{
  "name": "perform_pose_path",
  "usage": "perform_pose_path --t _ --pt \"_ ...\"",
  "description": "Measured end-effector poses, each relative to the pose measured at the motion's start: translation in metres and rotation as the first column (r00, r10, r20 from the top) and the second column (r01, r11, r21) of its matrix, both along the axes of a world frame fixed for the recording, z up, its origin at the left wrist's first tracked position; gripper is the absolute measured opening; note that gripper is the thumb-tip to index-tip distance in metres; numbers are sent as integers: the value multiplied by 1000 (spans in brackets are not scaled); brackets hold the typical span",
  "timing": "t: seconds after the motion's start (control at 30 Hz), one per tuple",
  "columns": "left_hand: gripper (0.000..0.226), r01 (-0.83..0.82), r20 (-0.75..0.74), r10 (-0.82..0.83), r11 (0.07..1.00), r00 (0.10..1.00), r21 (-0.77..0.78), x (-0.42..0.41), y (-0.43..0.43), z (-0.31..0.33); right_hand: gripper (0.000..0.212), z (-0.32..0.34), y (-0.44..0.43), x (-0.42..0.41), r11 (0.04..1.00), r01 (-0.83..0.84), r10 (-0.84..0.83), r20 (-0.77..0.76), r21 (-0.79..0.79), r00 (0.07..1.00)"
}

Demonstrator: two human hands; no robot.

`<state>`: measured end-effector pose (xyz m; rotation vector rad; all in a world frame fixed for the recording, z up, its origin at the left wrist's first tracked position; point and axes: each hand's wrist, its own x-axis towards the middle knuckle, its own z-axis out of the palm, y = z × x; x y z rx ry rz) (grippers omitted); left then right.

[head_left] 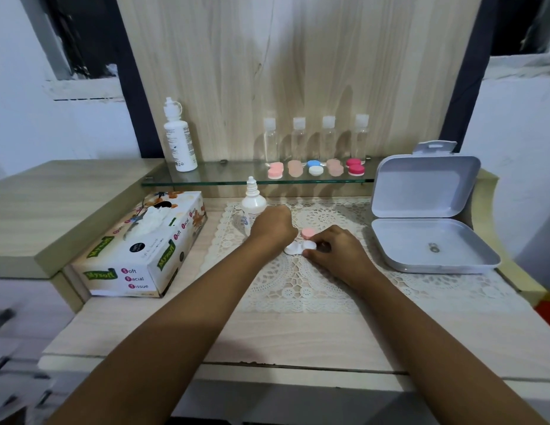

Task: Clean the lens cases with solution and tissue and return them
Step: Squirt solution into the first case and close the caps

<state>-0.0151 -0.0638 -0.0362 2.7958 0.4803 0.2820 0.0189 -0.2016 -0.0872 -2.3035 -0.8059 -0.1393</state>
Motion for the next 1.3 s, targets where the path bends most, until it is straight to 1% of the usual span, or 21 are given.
perform_pose_path --t 0.03,0.13,0.2,0.3,0.37,0.43,0.5,0.6,0.77,0.93,1.07,1.2,1.3 --pt "35 -4 -32 4 1000 999 7 2 0 1 33 0 0 0 1000 0 0 2 -2 1000" --pt "20 5 -98 -1 999 995 42 7 -1 1 33 0 0 0 1000 0 0 2 -4 1000" --pt "23 16 -102 -10 998 995 58 9 -1 0 34 1 0 -1 1000 -3 3 5 -6 1000" --pt "35 15 -68 -14 1000 998 27 10 1 -3 34 1 -1 -1 1000 -4 4 -2 -5 1000" --pt "29 24 -31 -26 999 999 -49 8 3 -4 33 1 -1 -1 1000 -6 6 -6 0 1000" --pt "16 63 13 -62 986 998 -152 4 6 -3 33 1 -1 0 1000 -1 1 -6 -1 1000" --pt "21 117 54 -107 966 993 -232 -4 8 -2 34 1 0 0 1000 2 -2 -3 -10 1000" --pt "29 194 66 -183 949 981 -250 -19 10 -2 35 2 1 1 1000 3 -3 7 -15 1000" --pt "24 249 65 -241 922 968 -296 -35 13 -12 36 1 0 0 1000 9 -9 -2 -12 1000" --pt "27 322 99 -307 916 947 -239 -38 14 -15 36 1 0 -1 1000 4 -4 5 -10 1000" --pt "31 326 153 -292 895 944 -305 -40 15 -24 35 2 1 -2 1000 6 -6 7 -7 1000" --pt "33 295 235 -214 868 948 -401 -41 17 -32 38 1 0 -2 1000 7 -7 9 -19 1000" --pt "33 278 231 -202 886 952 -371 -41 19 -34 38 2 0 -2 1000 11 -11 5 -17 1000"
